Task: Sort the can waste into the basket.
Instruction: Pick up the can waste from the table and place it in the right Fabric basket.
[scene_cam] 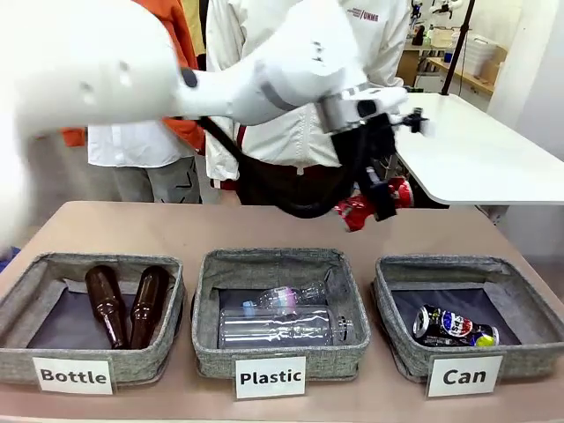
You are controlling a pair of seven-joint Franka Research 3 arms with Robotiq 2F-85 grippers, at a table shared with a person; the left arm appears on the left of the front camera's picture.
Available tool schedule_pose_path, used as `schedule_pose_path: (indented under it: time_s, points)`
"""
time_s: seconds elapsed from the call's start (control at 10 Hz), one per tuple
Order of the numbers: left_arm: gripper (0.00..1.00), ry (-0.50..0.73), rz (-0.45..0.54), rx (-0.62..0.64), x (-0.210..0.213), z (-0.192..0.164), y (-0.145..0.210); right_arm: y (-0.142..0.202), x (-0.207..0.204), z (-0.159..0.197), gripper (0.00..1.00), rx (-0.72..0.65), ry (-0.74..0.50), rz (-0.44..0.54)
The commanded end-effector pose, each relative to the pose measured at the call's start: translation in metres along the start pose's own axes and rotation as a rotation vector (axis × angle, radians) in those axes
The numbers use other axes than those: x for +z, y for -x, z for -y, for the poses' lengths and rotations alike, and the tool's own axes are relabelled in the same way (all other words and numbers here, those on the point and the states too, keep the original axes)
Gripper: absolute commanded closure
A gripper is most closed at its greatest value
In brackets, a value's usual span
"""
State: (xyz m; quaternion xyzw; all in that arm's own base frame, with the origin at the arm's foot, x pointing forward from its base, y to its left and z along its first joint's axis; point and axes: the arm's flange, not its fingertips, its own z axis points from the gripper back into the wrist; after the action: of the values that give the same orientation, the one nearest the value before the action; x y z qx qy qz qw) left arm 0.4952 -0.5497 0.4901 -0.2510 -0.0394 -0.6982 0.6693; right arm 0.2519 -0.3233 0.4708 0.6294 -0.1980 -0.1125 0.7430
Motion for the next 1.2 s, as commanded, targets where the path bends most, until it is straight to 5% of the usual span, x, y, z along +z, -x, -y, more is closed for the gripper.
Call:
schedule_pose_path:
  time_s: [0.0,0.1,0.3,0.5,0.6,1.1]
  points:
    - [1.0,-0.071,-0.036,-0.032,0.003,-0.029,-0.102,0.004,0.025,0.018,0.0,0.02,0.037,-0.025]
    - [1.0,-0.112,-0.029,-0.063,-0.021,-0.017,-0.119,-0.004,0.03,0.027,0.0,-0.036,-0.01,0.05]
    - [1.0,-0.17,-0.098,-0.127,-0.076,0.014,-0.136,0.008,0.014,0.01,0.0,0.006,0.014,0.007]
    - [1.0,-0.076,-0.243,-0.236,-0.128,0.041,-0.129,0.008,0.014,0.01,0.0,0.006,0.014,0.007]
    - [1.0,-0.116,-0.09,-0.15,-0.103,0.058,-0.1,0.008,0.014,0.01,0.0,0.006,0.014,0.007]
    - [1.0,-0.127,-0.147,-0.179,-0.12,0.056,-0.099,0.008,0.014,0.01,0.0,0.006,0.014,0.007]
